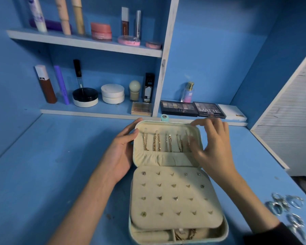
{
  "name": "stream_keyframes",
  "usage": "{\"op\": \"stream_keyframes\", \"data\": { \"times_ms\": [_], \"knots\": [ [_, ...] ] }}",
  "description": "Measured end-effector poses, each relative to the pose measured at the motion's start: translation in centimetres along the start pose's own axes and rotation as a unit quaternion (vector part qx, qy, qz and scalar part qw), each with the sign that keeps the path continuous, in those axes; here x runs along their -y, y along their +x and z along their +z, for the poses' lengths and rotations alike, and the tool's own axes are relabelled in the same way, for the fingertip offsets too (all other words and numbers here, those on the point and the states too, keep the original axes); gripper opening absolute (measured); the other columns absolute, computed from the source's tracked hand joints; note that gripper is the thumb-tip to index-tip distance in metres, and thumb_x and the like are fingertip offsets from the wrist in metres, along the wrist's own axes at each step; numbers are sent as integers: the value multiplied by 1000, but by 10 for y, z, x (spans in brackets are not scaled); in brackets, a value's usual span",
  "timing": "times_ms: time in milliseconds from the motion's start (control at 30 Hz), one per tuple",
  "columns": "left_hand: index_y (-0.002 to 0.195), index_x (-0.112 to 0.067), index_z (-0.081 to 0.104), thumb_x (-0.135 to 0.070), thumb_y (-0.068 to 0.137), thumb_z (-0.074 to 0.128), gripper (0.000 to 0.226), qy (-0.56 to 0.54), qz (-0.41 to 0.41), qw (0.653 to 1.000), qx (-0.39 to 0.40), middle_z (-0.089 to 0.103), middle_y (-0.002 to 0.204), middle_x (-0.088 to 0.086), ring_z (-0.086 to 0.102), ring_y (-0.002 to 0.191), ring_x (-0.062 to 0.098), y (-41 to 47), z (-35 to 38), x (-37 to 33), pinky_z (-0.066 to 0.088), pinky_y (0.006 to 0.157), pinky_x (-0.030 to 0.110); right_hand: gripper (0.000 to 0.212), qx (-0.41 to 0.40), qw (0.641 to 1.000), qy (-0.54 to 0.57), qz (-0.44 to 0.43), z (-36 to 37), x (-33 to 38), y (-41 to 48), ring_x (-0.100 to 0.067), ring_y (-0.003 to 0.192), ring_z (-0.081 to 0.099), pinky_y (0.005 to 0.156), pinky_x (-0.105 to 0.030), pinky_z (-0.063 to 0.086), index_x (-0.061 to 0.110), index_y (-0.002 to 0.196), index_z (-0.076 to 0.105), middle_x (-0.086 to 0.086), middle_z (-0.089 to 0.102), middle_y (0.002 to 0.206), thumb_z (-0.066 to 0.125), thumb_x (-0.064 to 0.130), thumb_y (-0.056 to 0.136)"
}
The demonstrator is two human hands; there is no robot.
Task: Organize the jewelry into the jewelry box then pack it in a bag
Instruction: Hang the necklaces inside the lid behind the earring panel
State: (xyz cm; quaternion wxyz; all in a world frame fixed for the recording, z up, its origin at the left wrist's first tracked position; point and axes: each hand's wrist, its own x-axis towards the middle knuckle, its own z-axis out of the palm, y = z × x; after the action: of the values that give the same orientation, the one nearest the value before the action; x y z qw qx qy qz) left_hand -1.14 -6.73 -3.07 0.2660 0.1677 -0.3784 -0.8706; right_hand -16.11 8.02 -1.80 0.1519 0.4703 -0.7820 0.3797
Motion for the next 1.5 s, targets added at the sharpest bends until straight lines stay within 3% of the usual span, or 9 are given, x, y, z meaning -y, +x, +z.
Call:
{"op": "stream_keyframes", "data": {
  "times_ms": [133, 300, 533, 700, 867, 967, 1167, 1367, 1500],
  "knots": [
    [125, -17, 58, -5, 92, 44, 37, 2, 3, 1000, -2, 71, 99, 3, 66, 91, 16, 0, 1, 0, 53, 76, 28, 13, 105, 987, -37, -113, -4, 8, 0, -7, 75, 34, 68, -14, 29, 22, 76, 65, 10, 56, 72, 53, 24, 76],
    [125, -17, 59, -6, 92, 44, 37, 1, 2, 1000, -1, 72, 99, 3, 67, 90, 15, 0, 0, 0, 52, 76, 29, 6, 216, 964, -103, -120, -9, 11, 1, -8, 81, 34, 62, -17, 28, 22, 82, 63, 11, 54, 72, 63, 27, 80],
    [125, -18, 59, -6, 92, 44, 38, -5, 0, 1000, -5, 71, 99, 4, 64, 93, 18, 0, 0, 0, 50, 78, 31, 14, 265, 959, -59, -82, -13, 17, 5, -4, 76, 37, 64, -18, 31, 21, 70, 54, 13, 46, 70, 65, 18, 78],
    [123, -17, 59, -5, 91, 45, 37, -8, 1, 1000, -7, 70, 99, 5, 64, 93, 19, 1, 0, 0, 49, 79, 32, 4, 270, 958, -59, -81, -15, 18, 5, 2, 76, 39, 67, -11, 34, 18, 82, 60, 14, 45, 69, 62, 17, 80],
    [118, -19, 61, -9, 79, 52, 41, -6, 2, 1000, 5, 71, 96, 4, 66, 88, 17, 1, 0, 0, 53, 73, 30, 23, 304, 943, -84, -103, -16, 19, 5, -11, 77, 36, 64, -18, 28, 17, 62, 47, 11, 40, 66, 60, 16, 81],
    [118, -19, 61, -8, 80, 52, 41, -9, 2, 1000, 0, 70, 96, 5, 64, 89, 19, 1, -1, 0, 50, 76, 32, 10, 293, 954, -42, -48, -18, 22, 7, -8, 75, 40, 64, -16, 34, 18, 87, 55, 9, 48, 70, 62, 15, 81],
    [117, -19, 61, -7, 82, 51, 38, -8, 4, 1000, -1, 70, 95, 4, 63, 90, 18, 1, -1, 0, 49, 76, 32, 40, 292, 956, -24, 29, -18, 25, 6, -4, 66, 44, 59, -16, 38, 20, 119, 46, 7, 48, 70, 62, 16, 82],
    [117, -20, 62, -8, 81, 52, 39, -8, 2, 1000, -2, 71, 96, 4, 64, 90, 19, 2, -2, 1, 49, 77, 32, 29, 292, 955, -34, 29, -19, 26, 7, -3, 69, 46, 62, -9, 38, 18, 111, 53, 8, 51, 75, 61, 16, 83],
    [121, -19, 60, -9, 78, 53, 45, -11, 1, 1000, -7, 70, 97, 5, 63, 92, 20, 2, -2, 1, 49, 77, 33, 23, 304, 952, -21, 23, -20, 25, 8, -9, 72, 49, 64, -18, 40, 23, 100, 50, 3, 55, 79, 62, 16, 82]
  ]
}}
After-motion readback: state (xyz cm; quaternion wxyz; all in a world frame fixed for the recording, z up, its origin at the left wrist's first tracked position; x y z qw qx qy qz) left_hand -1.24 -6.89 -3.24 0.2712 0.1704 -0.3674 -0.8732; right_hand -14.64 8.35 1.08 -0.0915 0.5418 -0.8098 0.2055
